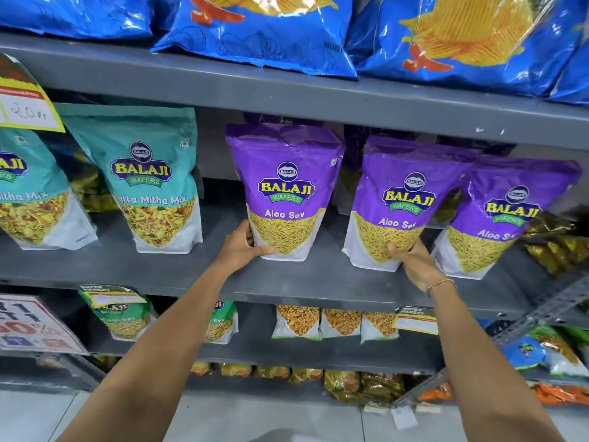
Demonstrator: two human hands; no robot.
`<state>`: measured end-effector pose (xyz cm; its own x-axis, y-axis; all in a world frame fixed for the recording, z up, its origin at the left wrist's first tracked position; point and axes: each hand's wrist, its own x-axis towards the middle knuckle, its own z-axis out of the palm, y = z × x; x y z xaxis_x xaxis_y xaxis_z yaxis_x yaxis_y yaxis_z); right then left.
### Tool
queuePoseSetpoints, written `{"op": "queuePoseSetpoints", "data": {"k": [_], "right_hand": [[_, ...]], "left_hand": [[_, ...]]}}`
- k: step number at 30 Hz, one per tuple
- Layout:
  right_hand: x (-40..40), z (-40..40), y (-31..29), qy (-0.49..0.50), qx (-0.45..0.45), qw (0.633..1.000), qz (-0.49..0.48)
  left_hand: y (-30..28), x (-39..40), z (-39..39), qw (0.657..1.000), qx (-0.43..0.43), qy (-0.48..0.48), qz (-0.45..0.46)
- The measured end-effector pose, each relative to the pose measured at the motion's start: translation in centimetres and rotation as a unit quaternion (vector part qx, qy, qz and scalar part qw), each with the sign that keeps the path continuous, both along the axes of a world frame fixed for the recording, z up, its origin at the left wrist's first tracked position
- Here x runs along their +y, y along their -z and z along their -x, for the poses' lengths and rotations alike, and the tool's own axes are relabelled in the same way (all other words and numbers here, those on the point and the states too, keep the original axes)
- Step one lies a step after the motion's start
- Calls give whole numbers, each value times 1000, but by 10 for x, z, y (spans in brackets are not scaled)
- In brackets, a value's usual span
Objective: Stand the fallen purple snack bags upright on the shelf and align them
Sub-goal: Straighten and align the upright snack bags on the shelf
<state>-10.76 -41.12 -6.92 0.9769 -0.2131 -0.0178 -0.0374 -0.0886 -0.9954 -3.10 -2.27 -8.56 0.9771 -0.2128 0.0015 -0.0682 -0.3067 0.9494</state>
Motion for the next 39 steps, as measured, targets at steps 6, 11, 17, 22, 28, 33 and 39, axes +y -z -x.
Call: {"op": "queuePoseSetpoints", "data": {"k": [6, 11, 17, 22, 28, 33, 39], "right_hand": [[3, -6, -6, -53, 9, 998, -37], [5, -9, -3, -69, 12, 997, -33], [6, -7, -6, -79, 6, 996, -36], [8, -5, -9, -72, -7, 997, -34], [8, 4, -18, -36, 5, 998, 54], [-7, 30, -5, 166, -109, 954, 224], [-41, 42, -15, 95, -113, 957, 249]], "left_hand": [[-2, -3, -1, 1000, 7, -6, -3], [-2, -5, 1, 1000, 5, -7, 26], [2, -7, 4, 999, 1, -3, 47], [5, -8, 12, 999, 5, -8, 42], [-9, -31, 52, 968, -139, -207, 10], [-8, -115, 103, 968, -228, -97, -48], [-16, -208, 104, 985, -162, -56, -23]]}}
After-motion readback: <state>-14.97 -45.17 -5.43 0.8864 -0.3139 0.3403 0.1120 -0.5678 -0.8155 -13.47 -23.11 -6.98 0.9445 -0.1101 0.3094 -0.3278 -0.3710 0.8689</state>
